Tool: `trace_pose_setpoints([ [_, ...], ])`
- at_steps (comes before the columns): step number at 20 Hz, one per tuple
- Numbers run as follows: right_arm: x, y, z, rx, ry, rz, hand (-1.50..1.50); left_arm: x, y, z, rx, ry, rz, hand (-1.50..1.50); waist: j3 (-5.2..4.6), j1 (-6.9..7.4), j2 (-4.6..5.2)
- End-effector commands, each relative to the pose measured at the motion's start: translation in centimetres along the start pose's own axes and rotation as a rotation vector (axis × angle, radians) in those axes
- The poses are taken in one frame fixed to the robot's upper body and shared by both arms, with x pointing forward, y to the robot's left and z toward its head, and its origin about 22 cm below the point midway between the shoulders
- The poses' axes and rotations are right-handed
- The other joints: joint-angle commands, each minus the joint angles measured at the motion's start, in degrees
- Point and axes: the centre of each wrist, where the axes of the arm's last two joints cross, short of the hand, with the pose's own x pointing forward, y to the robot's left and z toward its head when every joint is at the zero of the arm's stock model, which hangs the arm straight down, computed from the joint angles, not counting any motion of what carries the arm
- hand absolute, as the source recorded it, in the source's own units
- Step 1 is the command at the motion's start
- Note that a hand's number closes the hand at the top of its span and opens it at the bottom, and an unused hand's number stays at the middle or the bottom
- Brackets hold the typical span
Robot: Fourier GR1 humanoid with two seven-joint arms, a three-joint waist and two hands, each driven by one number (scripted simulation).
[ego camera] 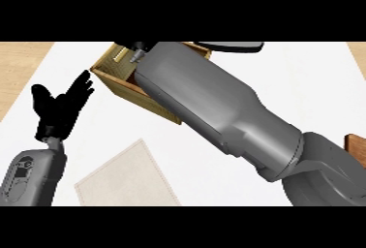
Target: Pick the croissant from the placemat and place it in the basket
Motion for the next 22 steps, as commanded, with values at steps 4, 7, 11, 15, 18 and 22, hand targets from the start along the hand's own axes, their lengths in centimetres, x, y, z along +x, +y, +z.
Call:
trace_pose_setpoints([
  [4, 1.6, -1.3, -1.4, -0.121, 0.248, -0.308, -1.50, -0.9, 0.7, 0.6, 0.046, 0.030, 0.017, 0.00, 0.14, -2.68, -0.97],
  [7, -0.2, -0.8, -2.0, -0.169, 0.298, -0.424, -1.50, -0.9, 2.7, 1.2, 0.073, 0.026, 0.003, 0.00, 0.28, -4.30, -1.47],
  [11, 0.0, -1.9, -2.5, -0.162, 0.326, -0.495, -1.50, -2.6, 3.2, 2.4, 0.114, 0.069, 0.030, 0.00, 0.32, -7.02, -2.28],
  [15, -3.1, -0.9, -0.3, -0.066, 0.363, -0.502, -1.50, -2.8, 4.0, 2.8, 0.142, 0.080, 0.037, 0.00, 0.42, -9.11, -2.82],
  [18, -4.5, -2.0, 0.3, 0.002, 0.349, -0.468, -1.50, -2.7, 4.1, 2.9, 0.166, 0.082, 0.041, 0.00, 0.43, -10.32, -2.91],
  [22, -7.2, -3.9, 1.5, 0.062, 0.334, -0.472, -1.50, -3.4, 4.5, 4.0, 0.176, 0.072, 0.032, 0.00, 0.45, -11.08, -3.18],
])
